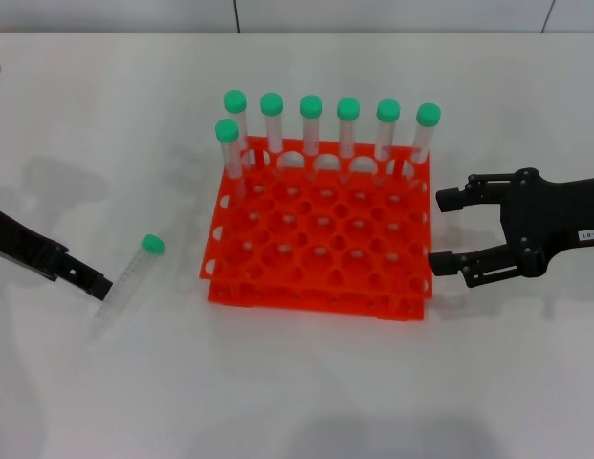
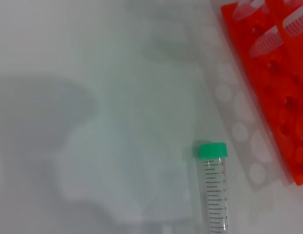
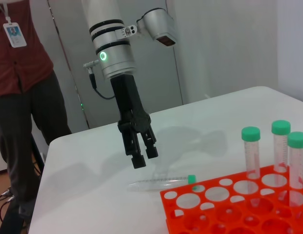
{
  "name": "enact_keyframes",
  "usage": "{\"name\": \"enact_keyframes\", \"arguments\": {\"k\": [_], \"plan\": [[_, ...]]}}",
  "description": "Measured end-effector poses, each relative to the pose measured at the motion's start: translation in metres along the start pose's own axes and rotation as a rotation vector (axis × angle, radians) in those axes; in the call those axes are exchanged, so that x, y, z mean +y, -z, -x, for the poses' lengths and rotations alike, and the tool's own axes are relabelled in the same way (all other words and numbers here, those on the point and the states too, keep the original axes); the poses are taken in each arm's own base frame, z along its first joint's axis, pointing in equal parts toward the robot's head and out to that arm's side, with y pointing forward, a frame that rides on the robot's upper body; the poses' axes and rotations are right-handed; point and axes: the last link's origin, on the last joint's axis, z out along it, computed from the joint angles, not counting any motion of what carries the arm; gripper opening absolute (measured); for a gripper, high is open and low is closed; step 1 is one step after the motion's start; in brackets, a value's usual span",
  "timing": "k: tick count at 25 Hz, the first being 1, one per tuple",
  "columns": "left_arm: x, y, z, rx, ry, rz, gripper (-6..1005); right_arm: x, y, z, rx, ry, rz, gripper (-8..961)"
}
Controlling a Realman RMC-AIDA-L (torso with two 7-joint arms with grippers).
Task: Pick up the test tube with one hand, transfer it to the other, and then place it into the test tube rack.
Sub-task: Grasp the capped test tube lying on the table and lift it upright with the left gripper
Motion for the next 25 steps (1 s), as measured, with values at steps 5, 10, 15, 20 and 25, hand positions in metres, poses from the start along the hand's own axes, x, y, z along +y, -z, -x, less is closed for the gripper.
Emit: {"name": "enact_keyframes", "arguments": {"k": [5,10,15,20,25], "plan": [[0.002,-0.004,-0.003,-0.010,0.016,0.008,861,0.000,0.000,0.000,0.000,0.001,0.000,856],[0.004,-0.010,-0.004,-0.034,0.010,0.005,860,0.000,0.000,0.000,0.000,0.004,0.000,856],[0.006,-0.013,-0.007,-0.049,-0.013,-0.011,859,0.000,0.000,0.000,0.000,0.006,0.000,856],[0.007,-0.013,-0.008,-0.059,-0.022,-0.017,823,0.000,0.000,-0.001,-0.001,0.003,0.001,856],[0.010,-0.019,-0.007,-0.076,-0.024,-0.008,646,0.001,-0.001,-0.002,-0.004,-0.001,0.004,856]]}}
